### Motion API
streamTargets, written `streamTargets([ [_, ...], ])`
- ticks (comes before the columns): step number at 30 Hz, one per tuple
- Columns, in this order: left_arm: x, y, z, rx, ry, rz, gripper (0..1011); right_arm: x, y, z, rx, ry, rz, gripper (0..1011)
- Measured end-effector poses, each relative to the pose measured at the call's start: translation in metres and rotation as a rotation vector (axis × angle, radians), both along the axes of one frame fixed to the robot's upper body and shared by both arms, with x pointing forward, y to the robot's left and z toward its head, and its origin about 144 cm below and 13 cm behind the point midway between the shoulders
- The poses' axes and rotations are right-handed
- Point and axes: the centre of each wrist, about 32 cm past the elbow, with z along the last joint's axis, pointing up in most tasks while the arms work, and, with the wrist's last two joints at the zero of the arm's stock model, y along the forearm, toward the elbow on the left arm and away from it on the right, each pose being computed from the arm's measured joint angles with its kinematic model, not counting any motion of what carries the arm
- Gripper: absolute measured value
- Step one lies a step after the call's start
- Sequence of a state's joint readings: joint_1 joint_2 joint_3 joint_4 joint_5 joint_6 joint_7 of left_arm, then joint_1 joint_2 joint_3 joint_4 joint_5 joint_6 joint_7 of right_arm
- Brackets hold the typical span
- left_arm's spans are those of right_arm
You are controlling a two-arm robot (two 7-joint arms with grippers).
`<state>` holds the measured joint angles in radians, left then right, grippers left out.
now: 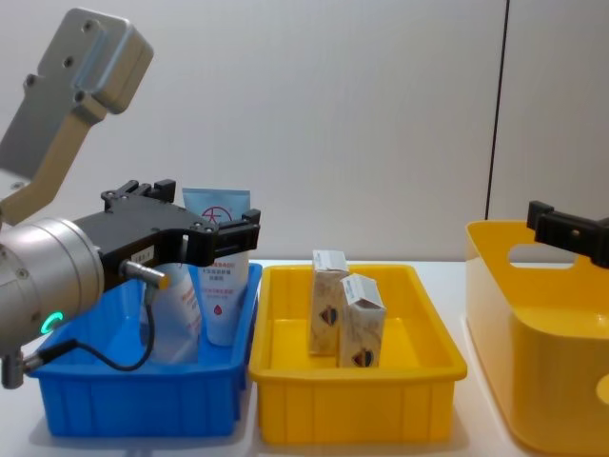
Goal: Bimanual collaborative sorting of washing and personal care products
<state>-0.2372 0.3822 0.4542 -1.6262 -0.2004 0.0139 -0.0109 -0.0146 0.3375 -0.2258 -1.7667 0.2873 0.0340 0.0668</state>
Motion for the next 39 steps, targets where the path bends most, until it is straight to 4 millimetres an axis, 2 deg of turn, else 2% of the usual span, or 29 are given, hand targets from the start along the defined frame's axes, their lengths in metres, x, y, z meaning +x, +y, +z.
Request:
streamTargets([
  [39,0.0,0.0,0.0,0.0,0.0,0.0,1001,0.0,0.0,0.0,0.0,0.0,0.0,1002],
])
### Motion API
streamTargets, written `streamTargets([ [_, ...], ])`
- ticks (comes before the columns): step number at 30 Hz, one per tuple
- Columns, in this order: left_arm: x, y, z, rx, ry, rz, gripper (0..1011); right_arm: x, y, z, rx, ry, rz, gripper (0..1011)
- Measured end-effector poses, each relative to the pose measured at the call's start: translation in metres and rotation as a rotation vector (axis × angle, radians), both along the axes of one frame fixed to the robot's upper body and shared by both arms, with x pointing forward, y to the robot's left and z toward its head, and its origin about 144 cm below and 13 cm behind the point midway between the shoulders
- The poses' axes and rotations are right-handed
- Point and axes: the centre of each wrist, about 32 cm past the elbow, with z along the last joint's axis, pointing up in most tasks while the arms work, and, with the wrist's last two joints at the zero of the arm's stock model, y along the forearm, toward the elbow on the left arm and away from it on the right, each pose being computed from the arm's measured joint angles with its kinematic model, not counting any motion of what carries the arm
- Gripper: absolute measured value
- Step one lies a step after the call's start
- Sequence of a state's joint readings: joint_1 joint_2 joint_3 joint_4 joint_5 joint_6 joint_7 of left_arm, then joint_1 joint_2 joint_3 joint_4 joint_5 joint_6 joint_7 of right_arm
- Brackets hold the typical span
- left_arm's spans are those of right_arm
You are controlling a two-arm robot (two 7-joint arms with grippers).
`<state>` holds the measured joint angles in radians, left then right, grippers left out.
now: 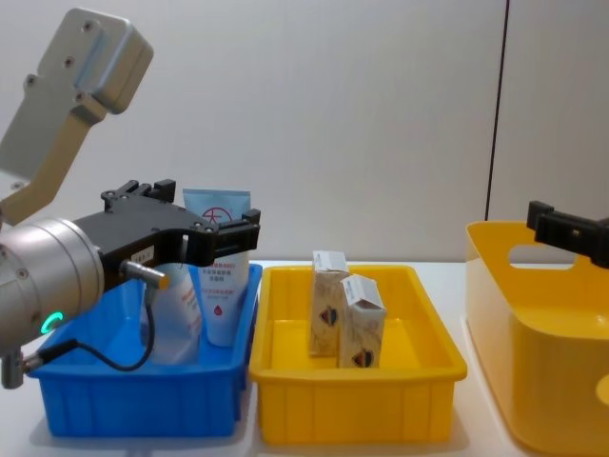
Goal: Bimanual collaborative sorting of washing and personal care products
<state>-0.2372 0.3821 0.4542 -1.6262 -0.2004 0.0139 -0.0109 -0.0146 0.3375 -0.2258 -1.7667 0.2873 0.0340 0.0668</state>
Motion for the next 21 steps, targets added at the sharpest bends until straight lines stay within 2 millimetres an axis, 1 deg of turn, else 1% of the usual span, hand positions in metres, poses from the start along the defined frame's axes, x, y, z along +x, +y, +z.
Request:
streamTargets([
  [11,0.0,0.0,0.0,0.0,0.0,0.0,1001,0.0,0.0,0.001,-0.001,0.003,0.0,1002],
  [16,0.0,0.0,0.0,0.0,0.0,0.0,1001,-0.001,0.001,0.006,-0.006,0.013,0.003,1002],
  [21,0.0,0.0,0.0,0.0,0.0,0.0,1002,0.0,0.005,0.018,-0.009,0.033,0.014,1002],
])
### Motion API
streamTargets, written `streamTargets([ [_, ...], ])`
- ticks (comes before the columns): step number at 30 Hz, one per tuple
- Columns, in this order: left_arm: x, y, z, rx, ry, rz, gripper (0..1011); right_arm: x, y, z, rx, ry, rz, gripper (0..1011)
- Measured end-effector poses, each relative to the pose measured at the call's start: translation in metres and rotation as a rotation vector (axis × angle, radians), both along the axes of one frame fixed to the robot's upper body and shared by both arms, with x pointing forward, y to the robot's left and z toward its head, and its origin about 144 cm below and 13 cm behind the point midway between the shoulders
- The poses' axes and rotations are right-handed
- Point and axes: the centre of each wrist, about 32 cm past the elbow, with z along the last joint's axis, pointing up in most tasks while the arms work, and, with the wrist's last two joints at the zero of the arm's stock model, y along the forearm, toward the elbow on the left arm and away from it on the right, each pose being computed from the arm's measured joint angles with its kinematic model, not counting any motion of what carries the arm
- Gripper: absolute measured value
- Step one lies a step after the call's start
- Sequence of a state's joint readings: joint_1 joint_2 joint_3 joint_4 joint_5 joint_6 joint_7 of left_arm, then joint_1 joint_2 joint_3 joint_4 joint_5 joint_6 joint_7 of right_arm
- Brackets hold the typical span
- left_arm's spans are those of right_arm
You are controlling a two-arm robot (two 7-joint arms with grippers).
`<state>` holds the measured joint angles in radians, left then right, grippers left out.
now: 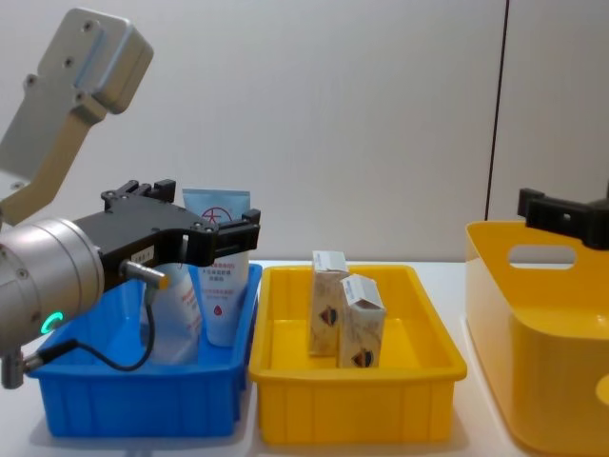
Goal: Bimanual collaborative sorting of washing and personal care products
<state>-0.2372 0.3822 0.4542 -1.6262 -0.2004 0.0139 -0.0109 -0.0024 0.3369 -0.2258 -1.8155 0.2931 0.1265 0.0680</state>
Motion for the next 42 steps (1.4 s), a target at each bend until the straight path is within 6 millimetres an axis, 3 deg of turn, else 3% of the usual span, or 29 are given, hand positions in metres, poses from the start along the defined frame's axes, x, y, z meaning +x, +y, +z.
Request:
streamTargets([
  [15,0.0,0.0,0.0,0.0,0.0,0.0,1001,0.015,0.023,0.024,-0.003,0.097,0.032,1002],
  [42,0.0,0.0,0.0,0.0,0.0,0.0,1001,0.064,0.077,0.028,-0.036,0.305,0.04,1002],
])
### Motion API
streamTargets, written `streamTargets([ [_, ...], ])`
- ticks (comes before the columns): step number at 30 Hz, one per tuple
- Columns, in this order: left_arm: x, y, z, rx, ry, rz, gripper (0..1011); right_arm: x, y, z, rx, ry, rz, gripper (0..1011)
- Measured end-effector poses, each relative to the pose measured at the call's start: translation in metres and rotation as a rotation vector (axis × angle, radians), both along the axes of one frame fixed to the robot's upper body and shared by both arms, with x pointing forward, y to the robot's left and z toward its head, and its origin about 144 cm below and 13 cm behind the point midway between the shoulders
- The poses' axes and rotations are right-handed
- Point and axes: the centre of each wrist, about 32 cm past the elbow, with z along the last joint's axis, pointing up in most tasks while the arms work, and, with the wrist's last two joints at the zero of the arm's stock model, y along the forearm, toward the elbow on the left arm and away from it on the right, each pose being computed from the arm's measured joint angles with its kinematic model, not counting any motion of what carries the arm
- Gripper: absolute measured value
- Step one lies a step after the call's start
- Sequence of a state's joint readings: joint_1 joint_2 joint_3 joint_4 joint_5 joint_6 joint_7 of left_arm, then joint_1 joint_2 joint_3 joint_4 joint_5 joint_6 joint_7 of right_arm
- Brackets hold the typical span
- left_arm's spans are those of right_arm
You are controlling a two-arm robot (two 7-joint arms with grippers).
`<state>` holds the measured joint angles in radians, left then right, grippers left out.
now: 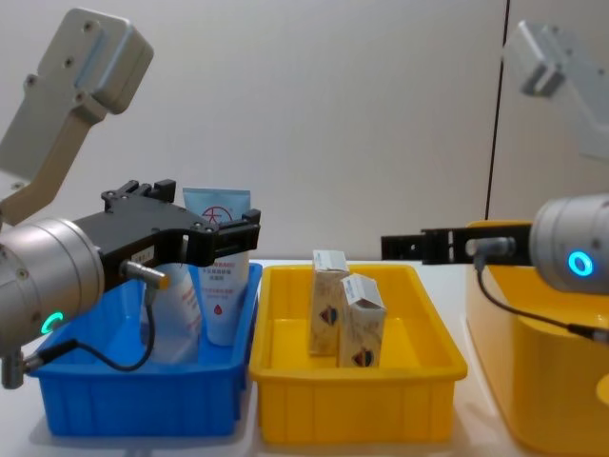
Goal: Bimanual collaborative sorting of washing and personal care products
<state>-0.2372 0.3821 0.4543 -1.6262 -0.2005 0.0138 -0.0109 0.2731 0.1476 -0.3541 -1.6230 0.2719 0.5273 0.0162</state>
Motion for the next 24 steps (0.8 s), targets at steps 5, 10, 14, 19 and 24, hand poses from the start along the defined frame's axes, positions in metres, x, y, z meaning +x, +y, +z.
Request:
streamTargets([
  [5,0.0,0.0,0.0,0.0,0.0,0.0,1001,0.008,0.009,-0.004,-0.015,0.029,0.002,1002],
  [10,0.0,0.0,0.0,0.0,0.0,0.0,1001,0.017,0.019,-0.008,-0.033,0.056,0.004,1002],
  [14,0.0,0.0,0.0,0.0,0.0,0.0,1001,0.023,0.025,-0.012,-0.045,0.071,0.003,1002],
  [19,0.0,0.0,0.0,0.0,0.0,0.0,1001,0.03,0.032,-0.018,-0.063,0.088,0.002,1002],
  [24,0.0,0.0,0.0,0.0,0.0,0.0,1001,0.034,0.038,-0.022,-0.073,0.098,0.001,1002],
])
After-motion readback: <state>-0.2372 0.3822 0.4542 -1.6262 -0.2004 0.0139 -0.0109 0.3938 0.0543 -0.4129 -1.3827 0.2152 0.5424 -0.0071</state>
